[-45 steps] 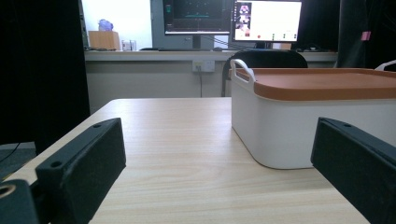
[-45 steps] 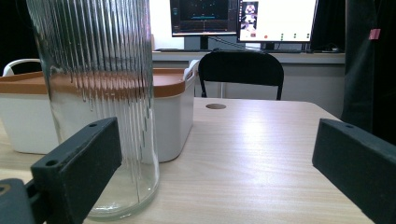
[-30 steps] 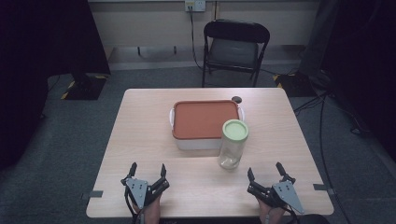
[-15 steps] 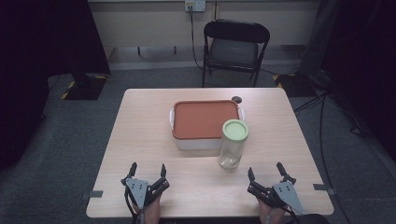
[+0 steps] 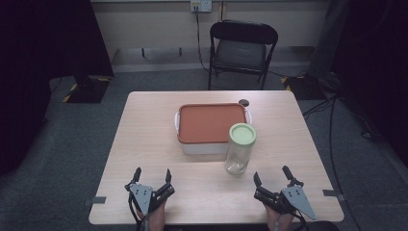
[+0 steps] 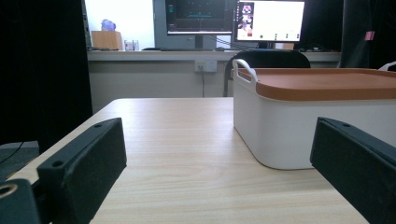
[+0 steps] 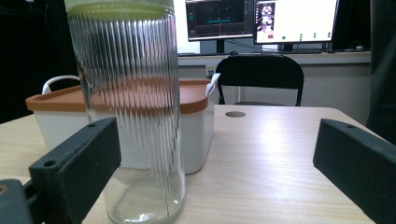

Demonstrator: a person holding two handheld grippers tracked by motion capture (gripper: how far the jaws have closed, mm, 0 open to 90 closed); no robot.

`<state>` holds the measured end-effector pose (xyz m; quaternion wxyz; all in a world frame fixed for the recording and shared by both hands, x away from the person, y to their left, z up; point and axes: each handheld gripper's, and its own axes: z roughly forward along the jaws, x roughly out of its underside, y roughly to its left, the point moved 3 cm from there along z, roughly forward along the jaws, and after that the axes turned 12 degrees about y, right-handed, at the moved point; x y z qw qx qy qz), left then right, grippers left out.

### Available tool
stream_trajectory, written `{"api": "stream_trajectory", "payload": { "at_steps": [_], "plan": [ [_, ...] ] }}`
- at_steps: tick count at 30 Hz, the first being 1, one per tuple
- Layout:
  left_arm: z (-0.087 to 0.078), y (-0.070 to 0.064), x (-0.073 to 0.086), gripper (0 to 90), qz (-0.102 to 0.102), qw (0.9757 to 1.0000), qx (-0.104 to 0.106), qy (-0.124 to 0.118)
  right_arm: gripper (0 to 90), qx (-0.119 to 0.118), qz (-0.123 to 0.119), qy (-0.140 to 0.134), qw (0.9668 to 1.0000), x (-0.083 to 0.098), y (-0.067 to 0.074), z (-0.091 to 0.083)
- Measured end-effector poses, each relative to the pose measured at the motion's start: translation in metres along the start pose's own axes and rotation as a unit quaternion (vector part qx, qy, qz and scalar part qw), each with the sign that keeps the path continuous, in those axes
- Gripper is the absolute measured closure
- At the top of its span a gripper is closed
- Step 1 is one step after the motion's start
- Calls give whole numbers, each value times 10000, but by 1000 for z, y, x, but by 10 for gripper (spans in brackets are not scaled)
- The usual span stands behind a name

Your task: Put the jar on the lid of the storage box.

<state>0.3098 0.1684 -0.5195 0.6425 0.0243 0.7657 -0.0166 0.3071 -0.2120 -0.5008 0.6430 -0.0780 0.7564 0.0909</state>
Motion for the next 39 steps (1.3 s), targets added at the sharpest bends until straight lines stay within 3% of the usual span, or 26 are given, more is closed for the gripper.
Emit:
{"api": "stream_trajectory", "payload": {
  "at_steps": [10, 15, 24, 30, 35, 39],
  "plan": [
    [0, 0, 0, 33, 0, 10000, -11, 1, 2, -4, 2, -96, 10000, -7, 2, -1],
    [0, 0, 0, 33, 0, 10000, -10, 1, 2, -168, 72, -184, 9997, -15, 5, -1],
    [0, 0, 0, 33, 1, 10000, -11, 1, 2, -270, -39, -238, 9993, -27, 16, 5],
    [0, 0, 0, 33, 0, 10000, -12, 1, 2, -348, -81, -50, 9993, -28, 24, 11],
    [0, 0, 0, 33, -1, 10000, -14, 0, 5, -349, -274, -64, 9990, -32, 32, 14],
    [0, 0, 0, 33, -1, 10000, -17, 0, 5, -507, -353, -24, 9981, -37, 39, 15]
  ]
}}
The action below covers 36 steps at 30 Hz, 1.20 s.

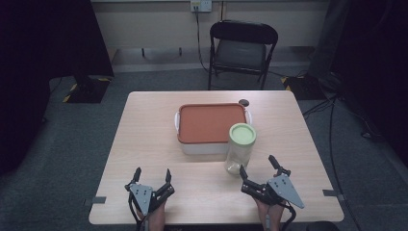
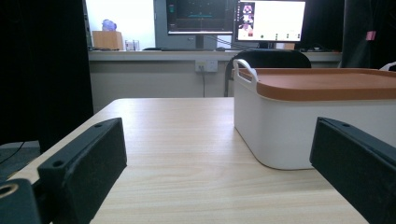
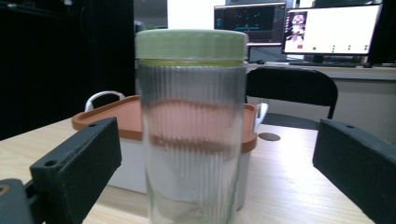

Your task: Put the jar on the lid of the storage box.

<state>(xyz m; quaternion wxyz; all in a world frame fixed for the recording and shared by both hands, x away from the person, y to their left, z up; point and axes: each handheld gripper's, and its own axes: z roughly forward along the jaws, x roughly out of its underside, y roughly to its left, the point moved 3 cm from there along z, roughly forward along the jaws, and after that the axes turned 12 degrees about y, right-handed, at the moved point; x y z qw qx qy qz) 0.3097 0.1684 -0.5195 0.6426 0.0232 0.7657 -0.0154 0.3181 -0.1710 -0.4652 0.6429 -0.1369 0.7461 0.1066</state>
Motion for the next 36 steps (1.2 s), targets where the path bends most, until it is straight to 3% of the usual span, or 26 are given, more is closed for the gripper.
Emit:
{"api": "stream_trajectory", "payload": {
  "at_steps": [4, 13, 19, 22, 36],
  "plan": [
    [0, 0, 0, 33, -1, 10000, -2, 0, 2, -119, -53, -192, 9997, -6, 6, 1],
    [0, 0, 0, 33, -4, 10000, -16, -1, 0, -90, -79, 26, 9999, -17, 12, 13],
    [0, 0, 0, 33, -3, 10000, -17, -2, 0, -59, -31, -57, 10000, -25, 13, 17],
    [0, 0, 0, 33, -3, 10000, -17, -1, 0, -153, -56, -5, 9999, -30, 14, 20],
    [0, 0, 0, 34, -5, 10000, -19, -2, 0, 64, -115, -40, 9999, -49, 18, 38]
  ]
}}
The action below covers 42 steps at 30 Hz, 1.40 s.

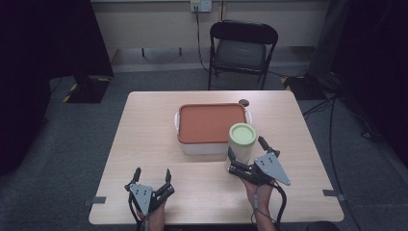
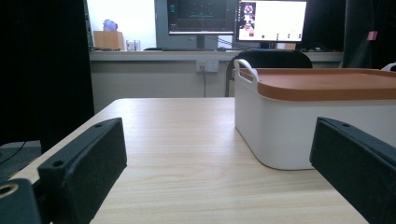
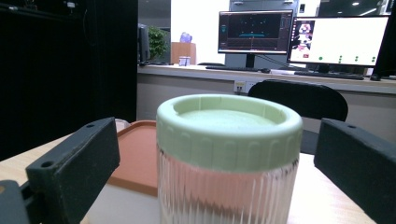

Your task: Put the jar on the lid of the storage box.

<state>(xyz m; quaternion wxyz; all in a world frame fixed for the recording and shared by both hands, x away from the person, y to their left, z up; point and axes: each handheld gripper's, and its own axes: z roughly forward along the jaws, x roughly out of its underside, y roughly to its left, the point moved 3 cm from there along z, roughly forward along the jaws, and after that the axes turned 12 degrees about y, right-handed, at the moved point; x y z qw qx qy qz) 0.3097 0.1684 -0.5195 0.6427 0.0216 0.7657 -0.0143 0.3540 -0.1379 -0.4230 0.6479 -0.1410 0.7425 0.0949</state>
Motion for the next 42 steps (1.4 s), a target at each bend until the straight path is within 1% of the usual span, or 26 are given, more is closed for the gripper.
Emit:
{"api": "stream_trajectory", "payload": {
  "at_steps": [3, 6, 9, 11, 13, 16, 21, 24, 28, 30, 31, 33, 37, 42],
  "plan": [
    [0, 0, 0, 34, 0, 10000, -1, -1, 0, 35, 37, -50, 10000, -2, -1, 3],
    [0, 0, 0, 34, 1, 10000, -1, -1, 0, 51, -7, -87, 9999, -4, 0, 6],
    [0, 0, 0, 34, 1, 10000, -1, -1, 0, 2, -38, -86, 10000, -7, 1, 11],
    [0, 0, 0, 34, 0, 10000, -4, 0, 0, 45, -32, -71, 10000, -7, 1, 13],
    [0, 0, 0, 36, 1, 10000, -11, 1, 0, 104, -112, -23, 9999, -7, 1, 16],
    [0, 0, 0, 36, 0, 10000, -15, 0, 0, 167, -113, 8, 9998, -6, 1, 20],
    [0, 0, 0, 36, 0, 10000, -17, 0, 0, 234, -8, 113, 9997, -4, -2, 29],
    [0, 0, 0, 37, 0, 10000, -17, 0, 0, 212, 68, 153, 9996, -3, -3, 33],
    [0, 0, 0, 37, 2, 10000, -18, 1, 0, 264, 109, 228, 9993, 0, -4, 38],
    [0, 0, 0, 36, -2, 10000, -19, -1, 0, 272, 109, 241, 9993, 1, -5, 39],
    [0, 0, 0, 37, 1, 10000, -20, -1, 1, 285, 97, 317, 9990, 3, -5, 42],
    [0, 0, 0, 37, 1, 10000, -22, -1, 1, 258, 136, 361, 9989, 5, -6, 44],
    [0, 0, 0, 37, 0, 10000, -23, -1, 6, 289, 134, 416, 9986, 9, -4, 48],
    [0, 0, 0, 36, 1, 10000, -20, -1, 14, 265, 152, 470, 9984, 14, -3, 51]
  ]
}}
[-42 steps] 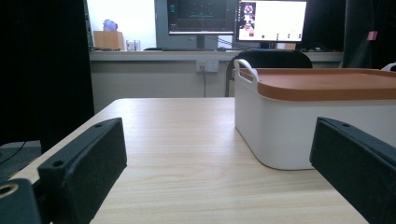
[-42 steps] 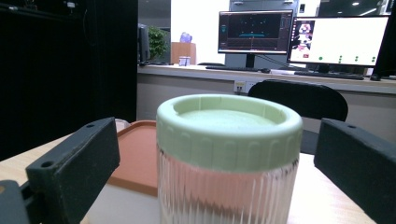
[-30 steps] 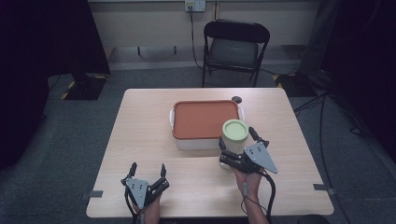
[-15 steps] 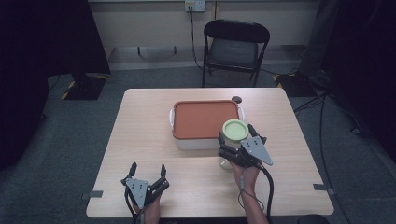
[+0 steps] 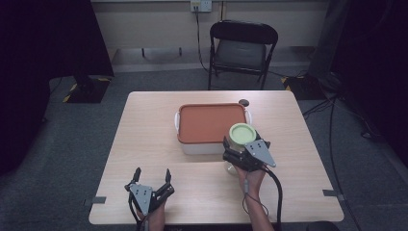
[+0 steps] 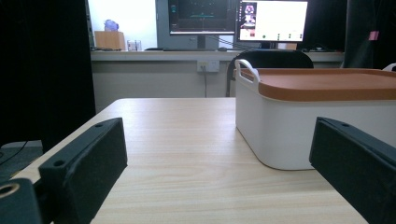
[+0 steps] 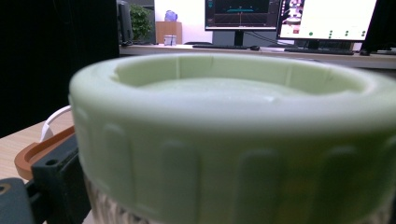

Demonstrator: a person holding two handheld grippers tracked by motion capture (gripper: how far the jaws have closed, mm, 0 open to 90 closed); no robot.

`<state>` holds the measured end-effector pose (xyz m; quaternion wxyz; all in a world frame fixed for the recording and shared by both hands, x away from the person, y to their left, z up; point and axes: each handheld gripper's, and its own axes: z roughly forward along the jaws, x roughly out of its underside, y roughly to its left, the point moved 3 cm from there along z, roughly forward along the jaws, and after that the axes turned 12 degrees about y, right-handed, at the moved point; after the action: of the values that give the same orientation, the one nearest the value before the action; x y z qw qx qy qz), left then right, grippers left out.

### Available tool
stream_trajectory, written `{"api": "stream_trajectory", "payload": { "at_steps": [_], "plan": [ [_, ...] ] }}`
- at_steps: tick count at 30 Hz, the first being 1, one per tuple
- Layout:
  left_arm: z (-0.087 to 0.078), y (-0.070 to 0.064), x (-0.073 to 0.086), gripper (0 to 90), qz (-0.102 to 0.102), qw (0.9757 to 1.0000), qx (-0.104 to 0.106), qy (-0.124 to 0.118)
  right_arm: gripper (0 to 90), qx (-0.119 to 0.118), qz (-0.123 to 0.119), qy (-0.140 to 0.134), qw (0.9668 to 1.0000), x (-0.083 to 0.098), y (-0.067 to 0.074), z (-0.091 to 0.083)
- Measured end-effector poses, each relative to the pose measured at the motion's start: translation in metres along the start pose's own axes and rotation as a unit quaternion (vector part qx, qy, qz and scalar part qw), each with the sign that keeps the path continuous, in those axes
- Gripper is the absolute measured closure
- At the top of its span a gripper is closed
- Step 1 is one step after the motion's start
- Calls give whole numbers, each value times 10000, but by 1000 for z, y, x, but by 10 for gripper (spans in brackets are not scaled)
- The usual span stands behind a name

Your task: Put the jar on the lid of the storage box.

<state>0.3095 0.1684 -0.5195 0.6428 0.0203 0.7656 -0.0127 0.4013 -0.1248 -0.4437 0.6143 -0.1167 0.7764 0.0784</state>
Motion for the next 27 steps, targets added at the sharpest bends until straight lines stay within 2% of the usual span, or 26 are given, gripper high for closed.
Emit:
{"api": "stream_trajectory", "payload": {
  "at_steps": [3, 6, 11, 14, 18, 22, 27],
  "plan": [
    [0, 0, 0, 36, 0, 10000, 0, 1, 22, 71, 4, -10, 10000, 6, -1, 1],
    [0, 0, 0, 36, 1, 10000, 1, 1, 21, 40, 70, 1, 10000, 12, -3, 3],
    [0, 0, 0, 37, 2, 10000, -2, 3, 24, 52, 36, -43, 10000, 17, -1, 3],
    [0, 0, 0, 37, 2, 10000, 4, 3, 42, -18, 16, -104, 9999, 23, 1, 3],
    [0, 0, 0, 36, 2, 10000, 5, 3, 42, -43, 22, 25, 10000, 30, 2, 6],
    [0, 0, 0, 37, 2, 10000, 5, 1, 41, -19, 35, -7, 10000, 32, 4, 6],
    [0, 0, 0, 37, 2, 10000, 5, 2, 49, -30, 58, 98, 9999, 37, 3, 9]
  ]
}}
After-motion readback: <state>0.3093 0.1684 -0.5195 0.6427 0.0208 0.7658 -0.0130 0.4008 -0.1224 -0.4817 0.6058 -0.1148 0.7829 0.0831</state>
